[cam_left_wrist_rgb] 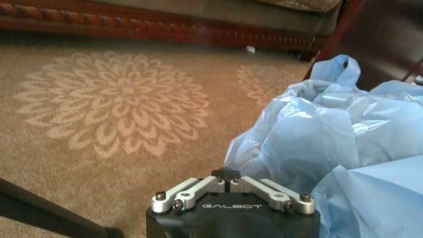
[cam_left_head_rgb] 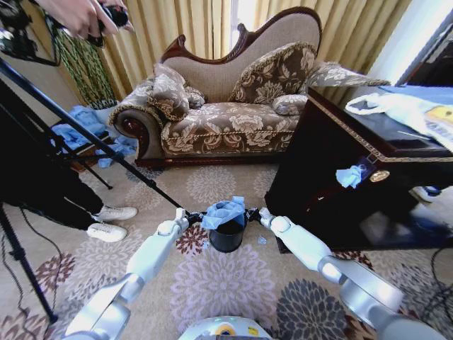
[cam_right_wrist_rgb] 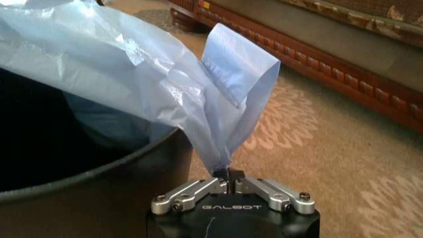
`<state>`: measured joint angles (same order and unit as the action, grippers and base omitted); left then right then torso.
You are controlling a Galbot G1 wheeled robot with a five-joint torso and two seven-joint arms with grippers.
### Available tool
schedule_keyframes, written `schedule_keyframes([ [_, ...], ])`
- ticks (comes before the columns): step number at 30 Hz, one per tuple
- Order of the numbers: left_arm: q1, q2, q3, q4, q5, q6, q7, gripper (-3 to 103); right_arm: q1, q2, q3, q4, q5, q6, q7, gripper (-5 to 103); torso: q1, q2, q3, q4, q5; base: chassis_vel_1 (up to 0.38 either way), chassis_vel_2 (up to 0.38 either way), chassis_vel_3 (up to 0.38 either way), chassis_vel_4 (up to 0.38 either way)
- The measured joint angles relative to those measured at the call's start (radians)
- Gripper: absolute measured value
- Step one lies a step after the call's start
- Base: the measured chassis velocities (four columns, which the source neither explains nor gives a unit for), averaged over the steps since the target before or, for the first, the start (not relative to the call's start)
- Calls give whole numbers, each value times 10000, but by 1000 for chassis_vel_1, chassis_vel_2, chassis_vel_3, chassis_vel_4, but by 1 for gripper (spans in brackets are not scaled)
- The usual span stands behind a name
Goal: Place a garbage bag over the trash bin.
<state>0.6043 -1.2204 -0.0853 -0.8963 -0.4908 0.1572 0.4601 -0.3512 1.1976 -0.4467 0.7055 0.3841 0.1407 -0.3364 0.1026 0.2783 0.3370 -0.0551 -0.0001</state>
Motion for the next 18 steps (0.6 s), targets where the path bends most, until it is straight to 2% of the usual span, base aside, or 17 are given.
schedule_keyframes([
  [18,360,255,-40,-267,-30,-28,377,0,-105,4,58,-86,-250,36,234,0,0,0,0,1,1,0,0,0,0],
])
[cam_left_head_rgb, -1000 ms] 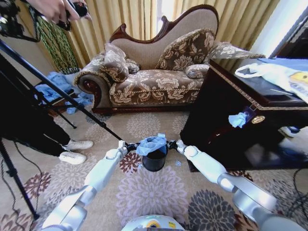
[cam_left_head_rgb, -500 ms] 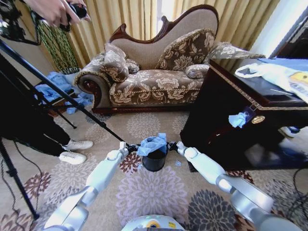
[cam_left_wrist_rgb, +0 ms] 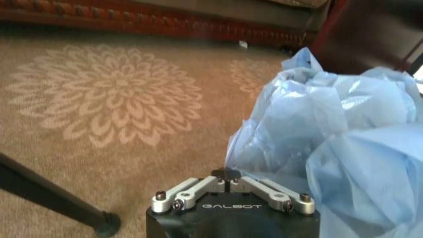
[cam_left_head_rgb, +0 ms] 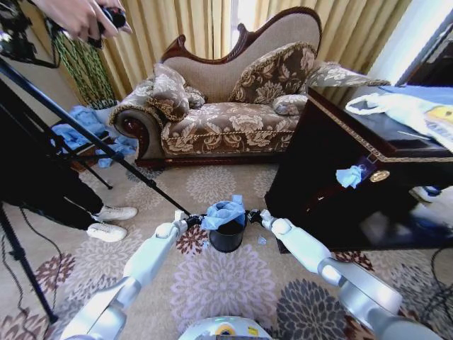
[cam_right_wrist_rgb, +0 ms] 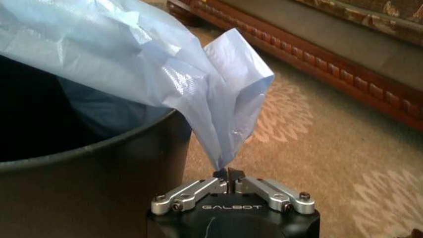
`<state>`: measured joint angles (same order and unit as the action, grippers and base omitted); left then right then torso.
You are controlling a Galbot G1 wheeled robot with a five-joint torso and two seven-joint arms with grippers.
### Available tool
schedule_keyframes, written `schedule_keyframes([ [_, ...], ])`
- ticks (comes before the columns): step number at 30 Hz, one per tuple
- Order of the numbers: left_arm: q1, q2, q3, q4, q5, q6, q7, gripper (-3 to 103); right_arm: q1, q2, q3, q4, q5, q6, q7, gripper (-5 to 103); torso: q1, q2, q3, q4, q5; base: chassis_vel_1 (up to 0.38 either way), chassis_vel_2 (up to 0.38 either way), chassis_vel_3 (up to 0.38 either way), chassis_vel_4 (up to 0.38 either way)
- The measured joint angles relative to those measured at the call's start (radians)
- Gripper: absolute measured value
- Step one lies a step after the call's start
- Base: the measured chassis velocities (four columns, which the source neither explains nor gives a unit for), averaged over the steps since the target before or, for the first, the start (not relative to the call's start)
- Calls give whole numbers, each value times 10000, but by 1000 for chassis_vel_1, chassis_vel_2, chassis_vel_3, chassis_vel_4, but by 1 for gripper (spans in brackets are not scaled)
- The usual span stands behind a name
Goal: Place a garbage bag over the trash bin.
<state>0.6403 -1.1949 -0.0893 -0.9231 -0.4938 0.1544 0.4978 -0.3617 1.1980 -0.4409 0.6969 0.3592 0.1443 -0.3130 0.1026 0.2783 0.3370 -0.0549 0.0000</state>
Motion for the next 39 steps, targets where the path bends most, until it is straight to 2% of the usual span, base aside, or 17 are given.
schedule_keyframes([
  [9,159,106,-45,-107,16,-139,9,-3,0,67,-70,-127,-111,22,234,0,0,0,0,-3,-1,0,0,0,0],
  [10,207,135,-62,-165,13,-209,-49,7,-1,63,-141,-6,-56,21,326,5,0,0,0,-2,0,0,0,0,0],
  [12,242,154,-68,-208,13,-282,-83,7,-12,44,-212,132,28,18,433,11,0,0,0,1,0,0,0,0,0],
  [13,260,165,-71,-231,12,-319,-101,13,-26,28,-251,212,78,14,508,11,0,0,0,2,0,0,0,0,0],
  [14,260,165,-71,-231,12,-319,-101,13,-26,28,-251,212,78,14,508,11,0,0,0,2,0,0,0,0,0],
  [15,299,188,-74,-276,11,-367,-135,19,-58,-10,-294,337,151,5,616,16,0,0,0,1,0,0,0,0,0],
  [16,322,198,-77,-301,11,-386,-145,19,-71,-32,-307,393,181,0,669,21,0,0,0,1,0,0,0,0,0],
  [17,410,245,-100,-405,12,-426,-186,29,-108,-130,-314,587,298,-25,863,27,0,0,0,0,-1,0,0,0,0],
  [21,559,334,-164,-567,52,-477,-222,40,-119,-274,-240,776,396,-49,1032,38,0,0,0,-2,0,0,0,0,0],
  [23,715,424,-262,-757,150,-525,-246,51,-133,-420,-90,931,417,-51,1192,49,0,0,0,-1,-1,0,0,0,0],
  [25,822,477,-306,-895,172,-539,-286,56,-156,-482,24,1013,434,-51,1285,49,0,0,0,0,0,0,0,0,0],
  [26,867,495,-320,-944,180,-549,-304,56,-170,-510,83,1050,442,-50,1328,60,0,0,0,-1,0,0,0,0,0],
  [28,1060,557,-377,-1144,251,-580,-349,67,-242,-604,363,1148,451,-33,1449,71,0,0,0,0,0,0,0,0,0],
  [30,1130,569,-395,-1198,313,-605,-363,72,-273,-632,477,1167,452,-18,1522,71,0,0,0,-1,1,0,0,0,0],
  [34,1548,684,-555,-1645,533,-682,-439,93,-524,-871,976,1597,547,17,1941,92,1,0,1,-1,1,0,0,0,0],
  [36,1604,712,-585,-1730,537,-682,-453,93,-587,-925,1059,1734,610,4,2034,92,1,0,1,-1,0,0,0,0,0],
  [39,1878,848,-770,-2214,604,-680,-482,99,-990,-1169,1439,2536,1022,-149,2539,100,1,0,1,4,1,0,0,0,0],
])
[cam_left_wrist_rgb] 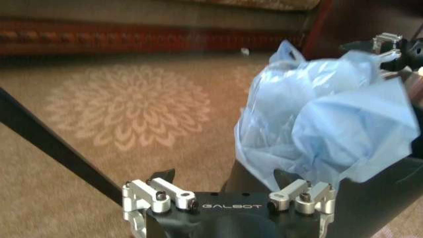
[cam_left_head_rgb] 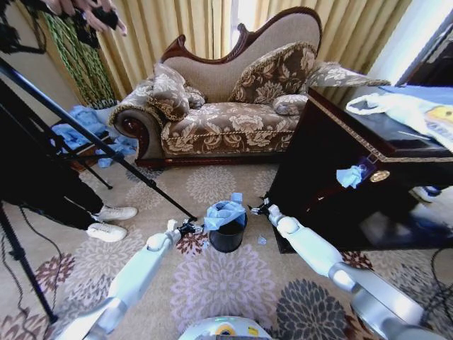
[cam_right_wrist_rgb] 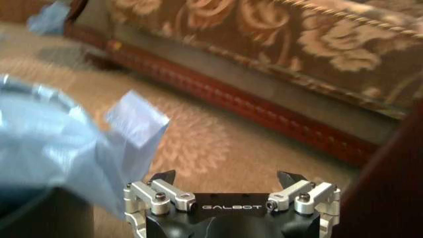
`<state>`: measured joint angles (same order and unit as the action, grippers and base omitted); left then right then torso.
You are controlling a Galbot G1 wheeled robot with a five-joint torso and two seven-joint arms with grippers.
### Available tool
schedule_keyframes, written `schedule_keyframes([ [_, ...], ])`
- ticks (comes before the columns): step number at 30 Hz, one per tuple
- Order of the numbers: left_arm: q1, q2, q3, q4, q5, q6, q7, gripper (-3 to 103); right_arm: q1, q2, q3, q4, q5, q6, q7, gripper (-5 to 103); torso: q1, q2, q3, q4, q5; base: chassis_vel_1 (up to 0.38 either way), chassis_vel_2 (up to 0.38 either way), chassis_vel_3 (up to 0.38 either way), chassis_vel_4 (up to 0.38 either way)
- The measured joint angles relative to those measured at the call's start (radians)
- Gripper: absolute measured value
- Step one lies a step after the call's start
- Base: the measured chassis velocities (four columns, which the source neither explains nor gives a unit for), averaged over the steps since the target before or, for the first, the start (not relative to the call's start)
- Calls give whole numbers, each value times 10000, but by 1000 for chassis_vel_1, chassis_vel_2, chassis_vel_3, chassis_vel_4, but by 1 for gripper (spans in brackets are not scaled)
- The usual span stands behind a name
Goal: Place a garbage bag over the trash bin.
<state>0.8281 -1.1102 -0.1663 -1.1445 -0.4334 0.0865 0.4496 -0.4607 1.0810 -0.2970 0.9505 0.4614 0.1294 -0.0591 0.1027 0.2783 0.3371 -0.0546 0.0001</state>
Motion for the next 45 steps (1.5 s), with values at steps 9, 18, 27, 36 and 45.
schedule_keyframes([
  [9,430,531,-223,-510,781,-605,505,100,-1549,-1126,1212,2745,1010,-445,814,100,0,0,0,6,4,0,0,0,0],
  [18,917,1175,-236,-2524,258,-676,907,100,-4827,-2174,3574,5790,1728,-461,1570,100,-2,1,-2,-4,1,0,0,0,0],
  [27,1119,1444,-76,-6093,-637,1755,-1794,100,-7117,-1304,5535,7594,2422,-273,1558,100,-2,1,-2,-5,4,0,0,0,0],
  [36,62,711,1537,-7300,-2608,4360,-6187,100,-9136,-258,7149,8764,2213,5,904,100,-2,1,-2,-12,2,0,0,0,0],
  [45,-691,-435,2516,-5618,-2701,4775,-7049,100,-8605,68,6441,8478,1626,143,779,100,0,1,0,2,-1,0,0,0,0],
])
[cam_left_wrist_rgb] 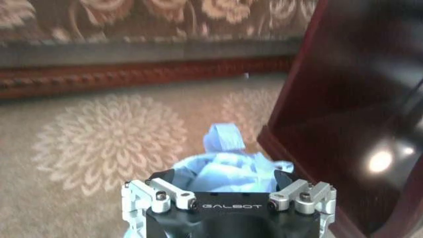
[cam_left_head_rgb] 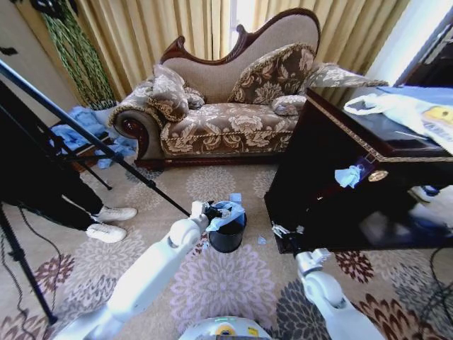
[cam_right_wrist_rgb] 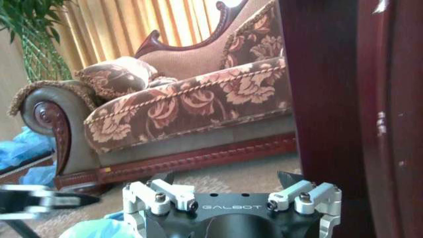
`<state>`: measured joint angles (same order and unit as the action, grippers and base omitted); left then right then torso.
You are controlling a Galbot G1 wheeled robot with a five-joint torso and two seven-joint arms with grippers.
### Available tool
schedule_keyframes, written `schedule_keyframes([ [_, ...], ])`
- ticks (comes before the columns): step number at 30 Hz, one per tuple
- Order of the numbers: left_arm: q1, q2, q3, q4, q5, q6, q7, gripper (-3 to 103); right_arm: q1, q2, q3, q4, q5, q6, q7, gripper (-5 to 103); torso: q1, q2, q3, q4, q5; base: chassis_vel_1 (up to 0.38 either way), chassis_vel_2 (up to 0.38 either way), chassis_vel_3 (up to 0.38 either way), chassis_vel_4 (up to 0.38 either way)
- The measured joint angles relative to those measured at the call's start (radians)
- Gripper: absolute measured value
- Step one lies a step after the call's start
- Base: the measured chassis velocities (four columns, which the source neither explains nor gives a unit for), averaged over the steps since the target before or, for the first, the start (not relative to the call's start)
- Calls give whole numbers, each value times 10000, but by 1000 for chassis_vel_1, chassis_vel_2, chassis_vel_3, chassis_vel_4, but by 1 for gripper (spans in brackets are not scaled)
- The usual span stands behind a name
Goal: Place a garbage bag over the trash bin.
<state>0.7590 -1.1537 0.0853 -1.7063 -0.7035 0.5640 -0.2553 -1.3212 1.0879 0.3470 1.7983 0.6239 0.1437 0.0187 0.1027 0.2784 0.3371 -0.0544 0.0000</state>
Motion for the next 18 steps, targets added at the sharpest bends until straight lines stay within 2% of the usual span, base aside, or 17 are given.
schedule_keyframes([
  [4,-592,-287,424,614,-62,526,22,100,-27,80,-26,-72,-150,26,0,100,0,0,0,-6,3,0,0,0,0],
  [8,-1149,-629,732,1167,-62,734,309,100,-91,148,-5,-133,-273,81,8,100,0,0,0,-7,2,0,0,0,0],
  [11,-1334,-805,1021,1273,-187,982,62,102,-116,178,1,-162,-303,109,16,100,0,0,0,-7,1,0,0,0,0],
  [14,-1416,-1022,1462,1260,-419,1320,-473,99,-112,228,30,-168,-301,125,29,100,-1,0,0,-8,2,0,0,0,0],
  [18,-1372,-1065,1642,1098,-427,1503,-651,98,-46,238,58,-226,-296,129,48,100,0,0,0,-6,1,0,0,0,0],
])
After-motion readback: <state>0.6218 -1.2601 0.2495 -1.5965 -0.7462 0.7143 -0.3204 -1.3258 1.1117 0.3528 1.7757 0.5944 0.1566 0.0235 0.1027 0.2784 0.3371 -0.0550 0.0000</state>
